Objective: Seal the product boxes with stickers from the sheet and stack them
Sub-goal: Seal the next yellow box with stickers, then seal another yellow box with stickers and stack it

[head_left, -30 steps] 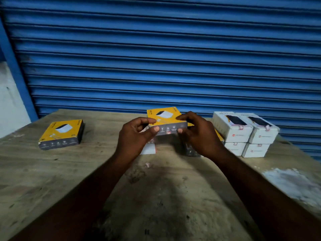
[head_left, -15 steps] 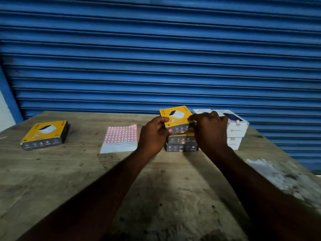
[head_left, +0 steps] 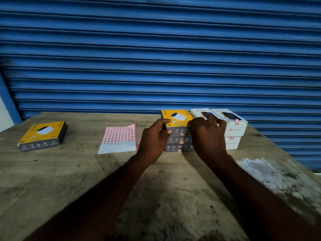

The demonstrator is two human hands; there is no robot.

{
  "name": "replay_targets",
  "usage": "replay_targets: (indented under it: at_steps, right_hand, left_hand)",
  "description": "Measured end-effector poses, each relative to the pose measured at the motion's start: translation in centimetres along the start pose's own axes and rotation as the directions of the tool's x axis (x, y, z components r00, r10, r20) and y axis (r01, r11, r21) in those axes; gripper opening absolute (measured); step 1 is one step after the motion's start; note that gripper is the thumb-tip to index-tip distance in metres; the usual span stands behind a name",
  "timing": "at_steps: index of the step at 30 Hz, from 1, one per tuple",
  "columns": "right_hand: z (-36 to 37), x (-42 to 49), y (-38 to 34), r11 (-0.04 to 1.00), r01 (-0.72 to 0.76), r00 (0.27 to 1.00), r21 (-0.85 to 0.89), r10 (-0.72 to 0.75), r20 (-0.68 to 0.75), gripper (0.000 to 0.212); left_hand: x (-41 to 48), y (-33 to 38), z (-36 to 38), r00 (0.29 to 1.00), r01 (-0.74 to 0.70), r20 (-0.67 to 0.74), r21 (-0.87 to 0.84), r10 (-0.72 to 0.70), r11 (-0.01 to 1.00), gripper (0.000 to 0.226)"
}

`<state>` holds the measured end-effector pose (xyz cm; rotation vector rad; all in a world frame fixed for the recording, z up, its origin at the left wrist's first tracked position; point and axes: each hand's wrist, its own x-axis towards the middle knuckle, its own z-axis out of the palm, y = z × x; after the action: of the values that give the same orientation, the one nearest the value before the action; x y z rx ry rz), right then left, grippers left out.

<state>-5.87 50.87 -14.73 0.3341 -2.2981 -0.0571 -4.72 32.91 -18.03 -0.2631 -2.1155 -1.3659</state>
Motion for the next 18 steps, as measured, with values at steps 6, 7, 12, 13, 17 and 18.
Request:
replay_targets:
  at_steps: [6,7,12,13,17,18]
  right_hand:
    - [0.1,-0.4,-0.5,0.995,0.013,0.999,0.098,-0.01,-0.038,0.032]
    - [0.1,-0.5,-0.8,0.991,0.032,0.999,0.132,-0.026,-0.046,0.032]
    - [-0.6,-0.7,-4.5,0.937,0.148,0.989,0.316,-0.133,-0.07,0.028]
    - [-0.8,-0.7,-5.7,0.921,0.175,0.984,0.347,-0.157,-0.08,0.029]
    - [-1.1,-0.6,-11.6,0.854,0.274,0.96,0.443,-0.269,-0.076,0.03]
    - [-1.1,-0.5,-13.4,0.837,0.284,0.955,0.469,-0.293,-0.056,0.032]
  left_hand:
    - [-0.5,-0.5,-1.0,0.998,0.023,0.068,-0.086,-0.017,0.996,0.046]
    - [-0.7,-0.6,-1.2,0.997,0.022,0.073,-0.095,-0.015,0.995,0.047]
    - [-1.2,-1.2,-4.2,1.0,0.007,0.013,-0.025,-0.007,1.0,0.045]
    - [-1.2,-1.6,-5.3,1.0,-0.004,-0.011,-0.011,0.004,1.0,0.042]
    - [-1.4,-2.9,-10.1,0.992,-0.006,-0.124,0.08,0.015,0.997,0.036]
    - [-1.7,-3.3,-11.6,0.989,0.004,-0.15,0.108,0.013,0.994,0.038]
